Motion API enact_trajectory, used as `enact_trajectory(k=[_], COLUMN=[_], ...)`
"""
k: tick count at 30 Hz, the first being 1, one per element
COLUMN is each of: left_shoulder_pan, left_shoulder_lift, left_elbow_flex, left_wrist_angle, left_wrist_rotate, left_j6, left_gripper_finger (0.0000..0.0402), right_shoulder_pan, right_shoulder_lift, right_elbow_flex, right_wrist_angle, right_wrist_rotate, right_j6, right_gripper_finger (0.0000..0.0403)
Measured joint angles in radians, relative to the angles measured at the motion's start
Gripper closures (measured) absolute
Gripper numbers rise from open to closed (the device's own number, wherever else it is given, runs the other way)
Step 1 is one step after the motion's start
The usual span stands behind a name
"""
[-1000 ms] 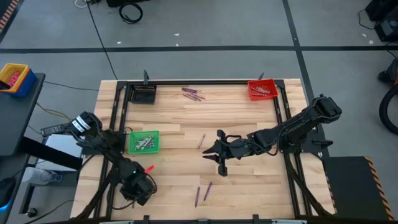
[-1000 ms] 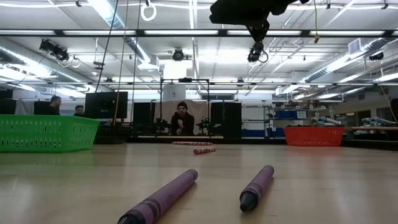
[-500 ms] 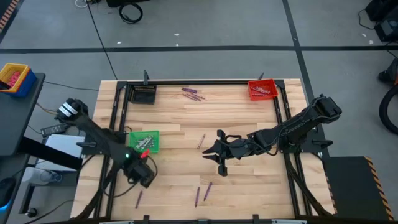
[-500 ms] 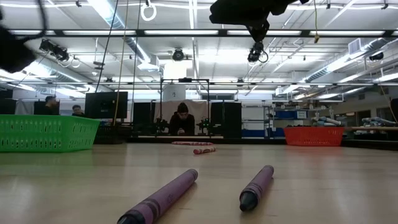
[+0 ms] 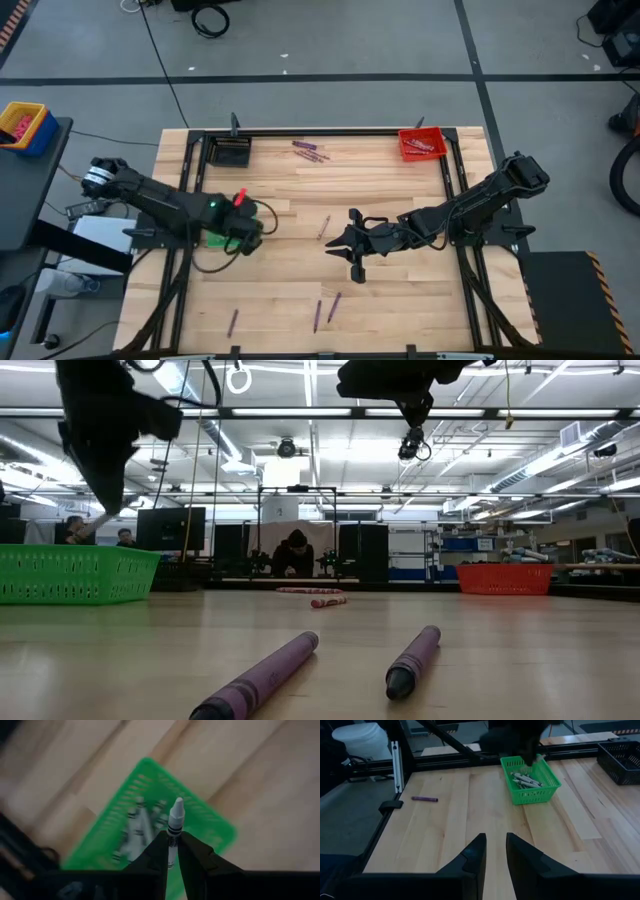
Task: Sort crayons
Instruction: Put the white crayon into the green bin, then put the violet crayon into the black bin
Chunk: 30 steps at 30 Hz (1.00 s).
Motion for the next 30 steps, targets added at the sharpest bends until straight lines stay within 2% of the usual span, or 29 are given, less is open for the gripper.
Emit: enact_trajectory(k=[6, 12, 17, 23, 26, 30], left_shoulder_pan=[0.044, 0.033, 0.038, 0.023, -0.032, -0.199], left_shoulder_lift=[0.065, 0.097, 0.097, 0.095, 0.083, 0.065], left_elbow_flex=[-0.039, -0.042, -0.017, 0.165, 0.282, 0.334], left_wrist_angle=[0.034, 0.024, -0.071, -0.307, -0.316, -0.053], left_wrist_rotate=[0.017, 0.073, 0.131, 0.136, 0.057, -0.204], left_j6=[0.202, 0.232, 0.181, 0.122, 0.053, 0.013], left_gripper_finger=[0.0358, 0.0351, 0.0302, 0.0233, 0.0217, 0.0213], right_shoulder_pan=[0.000, 0.000, 0.000, 0.000, 0.000, 0.012], right_shoulder_lift=[0.000, 0.000, 0.000, 0.000, 0.000, 0.000], right_elbow_flex=[0.000, 0.000, 0.000, 0.000, 0.000, 0.000], right_wrist_angle=[-0.006, -0.011, -0.011, -0.011, -0.010, 0.029], right_wrist_rotate=[0.000, 0.000, 0.000, 0.000, 0.000, 0.000], right_j6=[0.000, -0.006, -0.007, -0.005, -0.005, -0.007], right_gripper_finger=[0.0323, 0.0323, 0.0323, 0.0323, 0.0323, 0.0323])
